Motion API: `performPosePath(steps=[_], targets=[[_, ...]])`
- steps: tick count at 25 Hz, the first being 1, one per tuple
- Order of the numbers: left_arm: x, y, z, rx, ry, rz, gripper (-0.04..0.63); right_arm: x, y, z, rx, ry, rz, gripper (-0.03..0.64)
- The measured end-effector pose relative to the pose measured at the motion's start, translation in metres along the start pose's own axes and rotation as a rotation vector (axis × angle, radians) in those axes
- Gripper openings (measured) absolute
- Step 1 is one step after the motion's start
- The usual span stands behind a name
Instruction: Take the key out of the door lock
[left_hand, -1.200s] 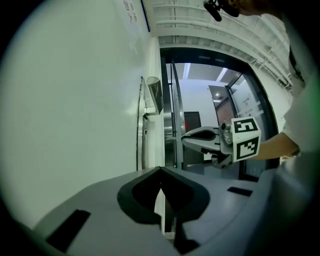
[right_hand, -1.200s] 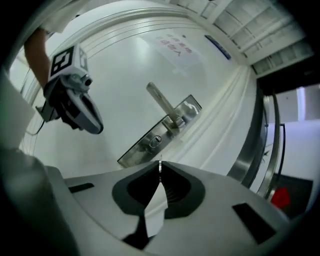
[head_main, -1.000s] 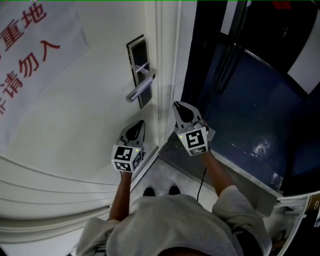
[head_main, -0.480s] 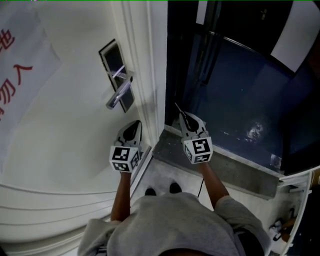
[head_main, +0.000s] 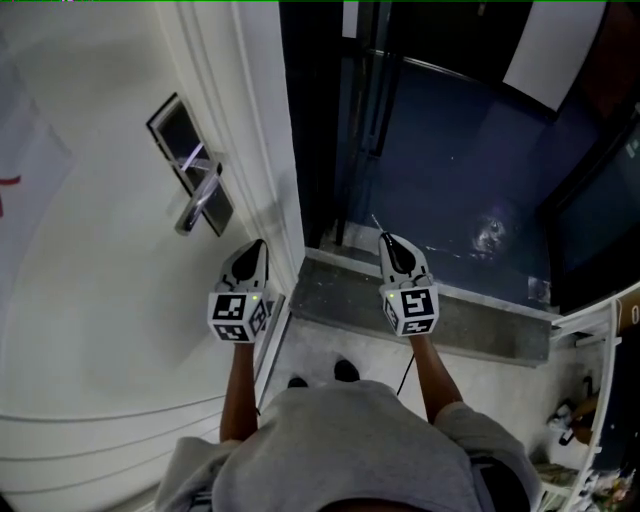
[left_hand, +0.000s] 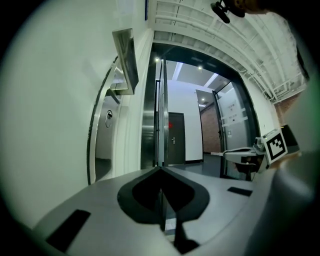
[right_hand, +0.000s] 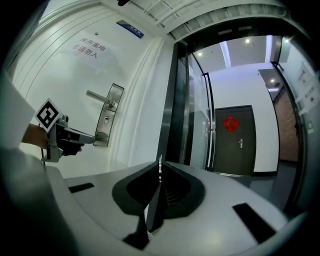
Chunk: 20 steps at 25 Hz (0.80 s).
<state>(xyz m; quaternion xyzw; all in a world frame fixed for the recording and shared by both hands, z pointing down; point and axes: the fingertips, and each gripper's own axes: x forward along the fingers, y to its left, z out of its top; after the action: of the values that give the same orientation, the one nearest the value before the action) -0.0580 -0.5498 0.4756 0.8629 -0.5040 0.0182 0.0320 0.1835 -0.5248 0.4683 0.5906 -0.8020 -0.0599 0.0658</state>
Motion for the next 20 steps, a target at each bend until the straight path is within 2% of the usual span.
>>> performPosePath(steps=[8,20], targets=[[0.002,-0.009,-0.008,-0.002,0.02,-0.019,0.017,-0.018,-0.016,-0.005,-0.008,0.012,-0.052,0.029],[0.0,-0.011,-0.011,-0.002,0.027,-0.01,0.017,-0.014,-0.015,-0.004,0.008,0.006,-0.046,0.029]])
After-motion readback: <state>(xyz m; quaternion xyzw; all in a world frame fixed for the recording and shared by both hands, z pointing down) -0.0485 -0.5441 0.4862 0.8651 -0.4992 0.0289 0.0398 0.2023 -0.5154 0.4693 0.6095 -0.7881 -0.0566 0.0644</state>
